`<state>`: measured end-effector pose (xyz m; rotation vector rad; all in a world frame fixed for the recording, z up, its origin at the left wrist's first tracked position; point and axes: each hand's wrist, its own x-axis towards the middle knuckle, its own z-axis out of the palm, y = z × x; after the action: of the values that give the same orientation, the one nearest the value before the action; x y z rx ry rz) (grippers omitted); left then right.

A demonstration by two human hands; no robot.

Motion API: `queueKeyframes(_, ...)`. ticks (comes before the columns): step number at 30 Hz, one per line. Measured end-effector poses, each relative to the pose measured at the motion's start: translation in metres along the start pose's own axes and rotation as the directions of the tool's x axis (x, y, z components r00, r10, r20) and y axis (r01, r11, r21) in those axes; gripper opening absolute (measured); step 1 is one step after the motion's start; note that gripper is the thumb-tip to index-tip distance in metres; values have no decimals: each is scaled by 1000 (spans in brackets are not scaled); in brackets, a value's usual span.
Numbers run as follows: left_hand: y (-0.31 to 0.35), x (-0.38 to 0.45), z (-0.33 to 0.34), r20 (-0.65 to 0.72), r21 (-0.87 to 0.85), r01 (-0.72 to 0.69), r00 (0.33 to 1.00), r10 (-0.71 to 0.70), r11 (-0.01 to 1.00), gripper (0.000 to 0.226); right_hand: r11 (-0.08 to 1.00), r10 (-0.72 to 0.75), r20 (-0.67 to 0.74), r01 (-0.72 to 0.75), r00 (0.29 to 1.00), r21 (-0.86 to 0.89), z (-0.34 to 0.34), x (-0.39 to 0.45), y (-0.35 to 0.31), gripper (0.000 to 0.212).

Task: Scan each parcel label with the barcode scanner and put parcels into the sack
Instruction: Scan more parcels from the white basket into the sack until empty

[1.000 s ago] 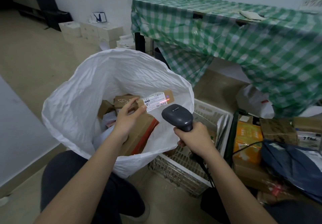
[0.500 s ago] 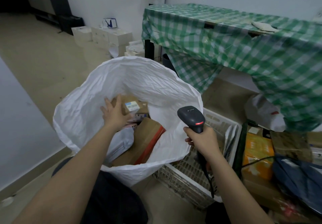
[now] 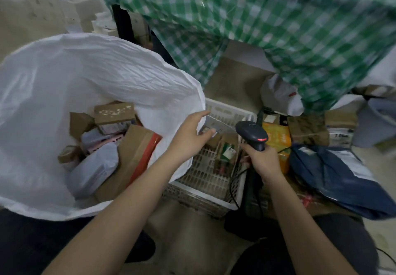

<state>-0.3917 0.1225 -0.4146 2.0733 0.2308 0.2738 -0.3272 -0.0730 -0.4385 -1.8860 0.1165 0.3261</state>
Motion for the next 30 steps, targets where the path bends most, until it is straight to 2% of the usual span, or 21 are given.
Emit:
queueKeyframes(9, -33, 107, 125, 167, 105, 188, 965, -204, 976, 54, 986, 118, -101, -104, 988, 132, -24, 98, 22, 13)
queueKeyframes(15, -83, 176, 199, 167, 160, 331, 919, -356, 930, 59, 980, 161, -68, -151, 985, 130, -24, 162, 38, 12)
queueKeyframes(17, -93, 189, 212, 150, 233, 359, 905, -398, 904, 49, 973, 184, -70, -172, 980, 154, -23, 177, 42, 11)
queueKeyframes(19, -98, 198, 217, 152, 256, 372, 896, -417, 892, 25, 965, 209, -51, -198, 977, 173, -23, 187, 45, 10)
queueKeyframes(21, -99, 201, 214, 111, 170, 384, 907, -405, 907, 21, 959, 222, -30, -213, 975, 186, -24, 192, 48, 10)
queueKeyframes(24, -84, 194, 194, -34, -22, 376, 926, -376, 926, 14, 950, 222, -33, -209, 974, 234, -25, 191, 49, 10)
queueKeyframes(26, -68, 185, 176, -106, -105, 313, 940, -324, 944, 11, 940, 212, -48, -191, 976, 282, -25, 185, 47, 10)
queueKeyframes(30, -34, 160, 133, -158, -226, 184, 962, -223, 956, 10, 919, 186, -84, -143, 979, 368, -20, 161, 29, 13)
